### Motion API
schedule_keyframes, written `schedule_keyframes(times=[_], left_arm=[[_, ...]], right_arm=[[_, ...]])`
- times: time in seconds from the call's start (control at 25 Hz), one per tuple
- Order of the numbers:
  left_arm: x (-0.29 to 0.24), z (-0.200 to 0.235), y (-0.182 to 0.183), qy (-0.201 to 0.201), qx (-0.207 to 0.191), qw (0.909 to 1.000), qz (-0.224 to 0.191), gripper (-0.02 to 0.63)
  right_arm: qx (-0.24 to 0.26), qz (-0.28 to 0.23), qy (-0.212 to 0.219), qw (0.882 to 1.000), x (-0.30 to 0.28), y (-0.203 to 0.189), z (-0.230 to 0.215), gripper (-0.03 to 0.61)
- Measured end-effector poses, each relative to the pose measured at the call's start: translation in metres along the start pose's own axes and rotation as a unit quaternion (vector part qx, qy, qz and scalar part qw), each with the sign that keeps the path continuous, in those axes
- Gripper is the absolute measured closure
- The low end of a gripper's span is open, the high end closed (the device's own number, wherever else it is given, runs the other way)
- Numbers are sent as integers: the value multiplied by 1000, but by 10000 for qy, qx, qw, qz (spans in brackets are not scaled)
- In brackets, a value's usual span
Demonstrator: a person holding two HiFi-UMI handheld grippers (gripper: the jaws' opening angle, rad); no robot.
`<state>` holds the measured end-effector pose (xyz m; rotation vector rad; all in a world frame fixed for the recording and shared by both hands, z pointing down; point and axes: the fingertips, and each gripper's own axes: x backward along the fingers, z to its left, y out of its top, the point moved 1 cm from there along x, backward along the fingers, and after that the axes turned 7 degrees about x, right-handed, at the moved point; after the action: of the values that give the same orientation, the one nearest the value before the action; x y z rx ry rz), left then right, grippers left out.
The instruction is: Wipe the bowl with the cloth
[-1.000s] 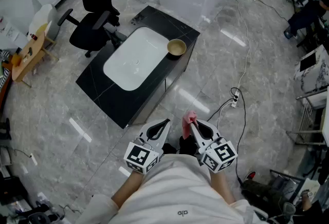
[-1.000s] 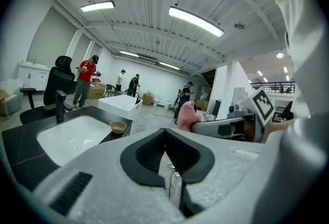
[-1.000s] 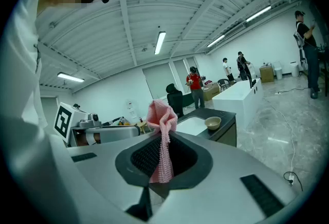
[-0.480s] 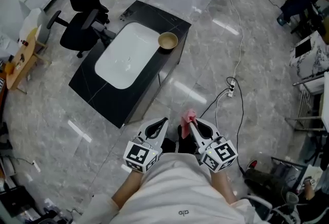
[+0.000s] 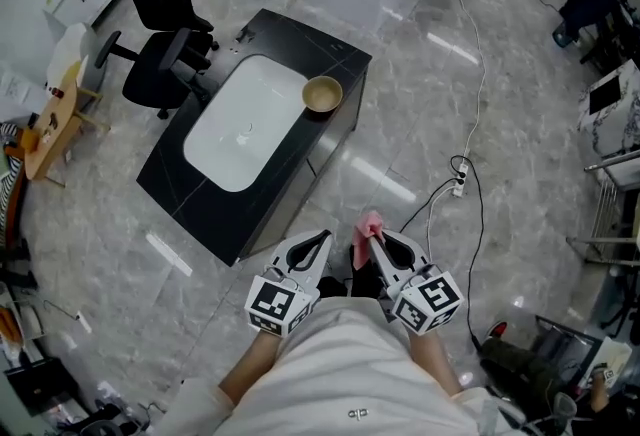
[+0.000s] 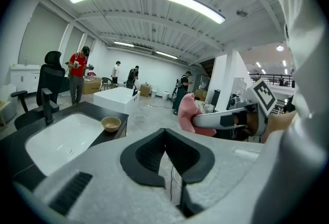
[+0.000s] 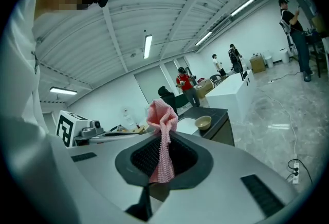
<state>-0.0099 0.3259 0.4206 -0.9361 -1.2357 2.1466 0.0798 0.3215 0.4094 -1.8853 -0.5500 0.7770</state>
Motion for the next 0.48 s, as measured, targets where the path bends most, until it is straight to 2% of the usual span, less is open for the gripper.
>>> schedule_keyframes(times=[0.16,0.48], left_arm=[[-37,2,35,67,139,9997,-202,601],[-115,-2,78,427,-33,9987,-261,601]], right_arm=[[99,-90,297,9995,-18,30,-32,551],[298,-169,550,9979,-43,86,-109,551]])
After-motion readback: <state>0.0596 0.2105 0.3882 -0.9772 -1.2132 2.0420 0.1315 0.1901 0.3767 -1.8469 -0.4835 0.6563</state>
